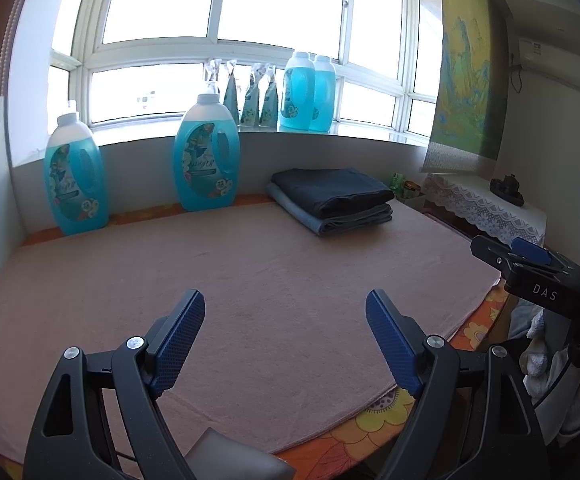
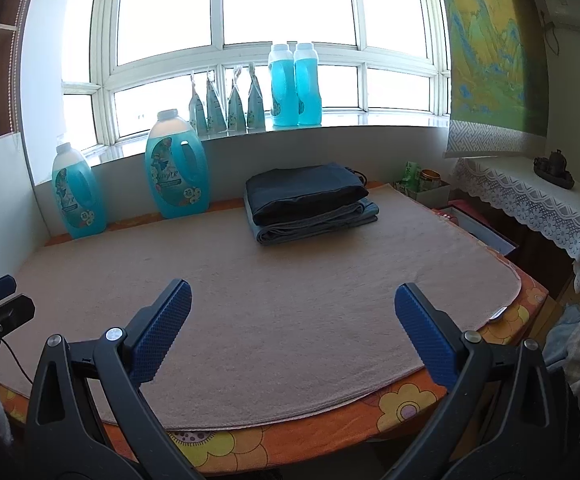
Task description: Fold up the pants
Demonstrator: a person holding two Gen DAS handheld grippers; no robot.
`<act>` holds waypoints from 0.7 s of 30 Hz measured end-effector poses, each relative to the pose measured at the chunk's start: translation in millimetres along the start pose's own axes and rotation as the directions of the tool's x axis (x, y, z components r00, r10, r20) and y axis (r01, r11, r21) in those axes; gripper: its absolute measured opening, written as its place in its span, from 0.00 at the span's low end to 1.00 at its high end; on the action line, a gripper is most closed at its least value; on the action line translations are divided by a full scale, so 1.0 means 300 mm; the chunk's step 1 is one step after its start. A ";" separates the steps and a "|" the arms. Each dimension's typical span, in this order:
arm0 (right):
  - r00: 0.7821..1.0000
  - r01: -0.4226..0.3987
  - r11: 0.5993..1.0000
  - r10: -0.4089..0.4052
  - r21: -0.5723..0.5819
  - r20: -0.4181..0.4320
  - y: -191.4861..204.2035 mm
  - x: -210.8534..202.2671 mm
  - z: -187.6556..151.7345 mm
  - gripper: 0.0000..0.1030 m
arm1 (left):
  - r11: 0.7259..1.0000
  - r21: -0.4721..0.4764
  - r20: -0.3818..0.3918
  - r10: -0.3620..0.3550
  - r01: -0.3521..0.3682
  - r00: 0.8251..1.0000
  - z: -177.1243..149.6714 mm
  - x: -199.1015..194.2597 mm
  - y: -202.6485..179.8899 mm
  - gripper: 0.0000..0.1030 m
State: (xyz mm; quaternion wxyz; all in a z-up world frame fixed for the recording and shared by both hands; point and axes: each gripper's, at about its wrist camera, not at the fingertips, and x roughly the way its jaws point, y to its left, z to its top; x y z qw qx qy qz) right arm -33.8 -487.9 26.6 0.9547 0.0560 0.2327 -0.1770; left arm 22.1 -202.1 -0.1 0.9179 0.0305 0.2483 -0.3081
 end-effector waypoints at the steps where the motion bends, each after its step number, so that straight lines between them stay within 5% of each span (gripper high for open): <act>1: 1.000 -0.001 1.000 0.001 0.001 -0.001 -0.001 0.005 -0.001 1.00 | 1.000 0.003 -0.002 0.002 -0.002 1.000 0.000 0.005 0.001 0.81; 21: 1.000 -0.015 1.000 0.015 0.015 -0.027 0.002 0.081 -0.014 1.00 | 0.999 0.021 -0.015 0.028 -0.028 0.999 -0.008 0.054 -0.003 0.81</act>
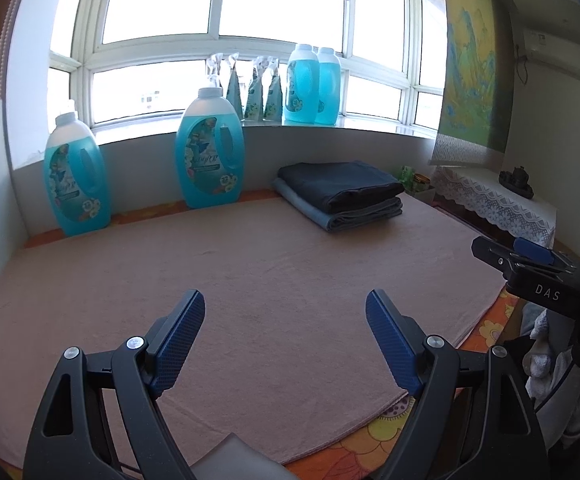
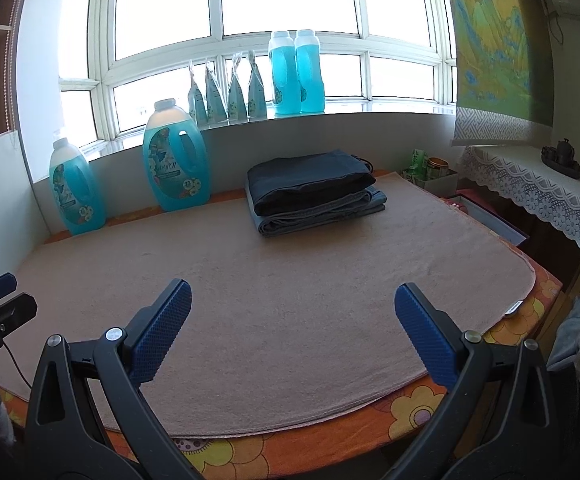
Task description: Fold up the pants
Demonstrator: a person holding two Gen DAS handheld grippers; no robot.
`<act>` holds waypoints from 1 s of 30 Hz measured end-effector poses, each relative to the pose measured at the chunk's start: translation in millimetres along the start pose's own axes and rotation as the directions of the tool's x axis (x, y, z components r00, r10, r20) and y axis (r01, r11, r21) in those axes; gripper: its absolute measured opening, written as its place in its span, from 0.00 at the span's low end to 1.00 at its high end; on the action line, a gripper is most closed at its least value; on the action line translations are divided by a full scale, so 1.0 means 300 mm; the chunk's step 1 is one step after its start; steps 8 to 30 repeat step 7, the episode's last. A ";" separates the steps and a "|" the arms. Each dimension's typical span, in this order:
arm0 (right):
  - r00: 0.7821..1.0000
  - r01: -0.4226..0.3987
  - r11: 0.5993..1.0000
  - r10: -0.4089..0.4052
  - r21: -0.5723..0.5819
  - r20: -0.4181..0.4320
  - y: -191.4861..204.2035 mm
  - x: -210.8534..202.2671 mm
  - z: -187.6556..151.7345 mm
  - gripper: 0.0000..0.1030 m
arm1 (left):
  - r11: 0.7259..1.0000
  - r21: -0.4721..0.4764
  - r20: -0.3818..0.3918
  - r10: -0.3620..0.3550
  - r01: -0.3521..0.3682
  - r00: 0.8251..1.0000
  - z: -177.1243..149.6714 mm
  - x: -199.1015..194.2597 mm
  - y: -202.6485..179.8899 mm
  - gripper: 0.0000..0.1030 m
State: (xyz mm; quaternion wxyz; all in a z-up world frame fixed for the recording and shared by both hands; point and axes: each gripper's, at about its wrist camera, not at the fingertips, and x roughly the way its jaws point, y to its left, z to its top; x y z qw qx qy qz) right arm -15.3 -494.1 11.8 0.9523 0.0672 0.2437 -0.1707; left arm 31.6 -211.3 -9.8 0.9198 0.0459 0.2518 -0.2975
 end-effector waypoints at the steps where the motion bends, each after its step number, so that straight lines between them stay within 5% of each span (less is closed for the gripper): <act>1: 1.000 0.001 1.000 -0.001 0.002 0.000 -0.003 -0.002 -0.003 1.00 | 1.000 0.001 -0.001 0.001 -0.001 1.000 0.000 0.002 -0.001 0.81; 30: 1.000 -0.002 1.000 0.002 -0.001 -0.003 -0.006 -0.002 -0.009 1.00 | 1.000 -0.004 -0.008 0.003 -0.003 1.000 0.004 0.008 0.011 0.81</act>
